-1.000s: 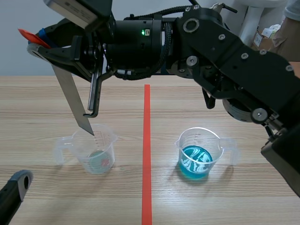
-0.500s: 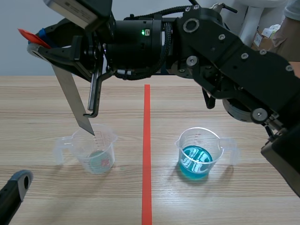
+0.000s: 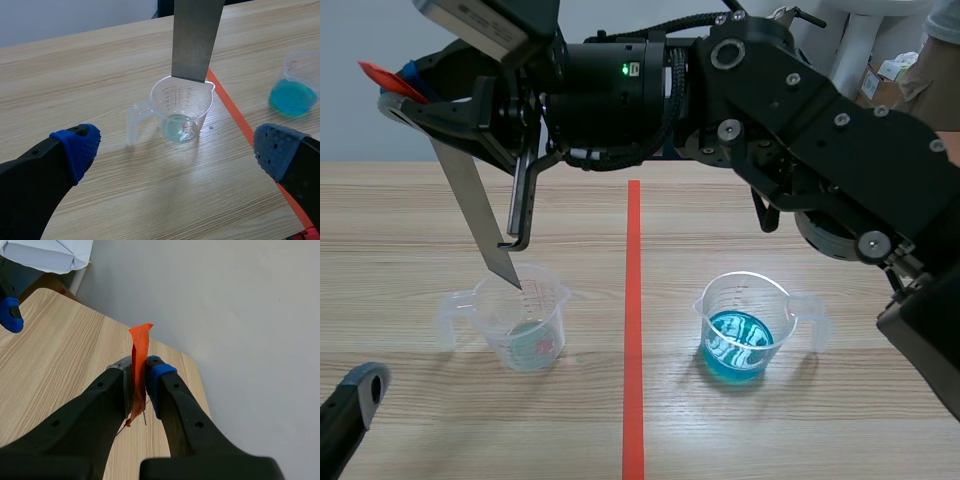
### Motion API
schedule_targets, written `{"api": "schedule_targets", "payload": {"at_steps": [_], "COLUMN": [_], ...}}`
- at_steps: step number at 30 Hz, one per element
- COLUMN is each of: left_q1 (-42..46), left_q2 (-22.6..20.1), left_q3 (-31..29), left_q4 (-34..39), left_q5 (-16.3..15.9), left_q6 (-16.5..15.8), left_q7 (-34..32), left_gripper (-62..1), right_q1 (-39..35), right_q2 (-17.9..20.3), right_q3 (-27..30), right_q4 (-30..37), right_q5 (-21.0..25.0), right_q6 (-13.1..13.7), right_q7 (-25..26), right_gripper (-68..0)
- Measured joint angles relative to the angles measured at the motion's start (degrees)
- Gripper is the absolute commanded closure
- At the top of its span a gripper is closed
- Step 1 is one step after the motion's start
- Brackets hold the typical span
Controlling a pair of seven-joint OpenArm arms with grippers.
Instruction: Do the redox reaction experiment
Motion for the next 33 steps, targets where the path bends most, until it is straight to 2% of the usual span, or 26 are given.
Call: {"api": "schedule_targets", "payload": {"at_steps": [33], "left_q1": [0.00], "left_q2": [0.00], "left_q3": [0.00], "left_q4": [0.00], "left_q5": [0.00], "left_q6": [0.00], "left_q7": [0.00], "left_gripper": [-62.3], "right_q1": [0.00], "right_q2": [0.00], "right_q3": [0.00], "right_q4": [0.00], "right_q5": [0.00], "right_q6": [0.00], "right_q7": [-0.68], "right_gripper": [-0.8]}}
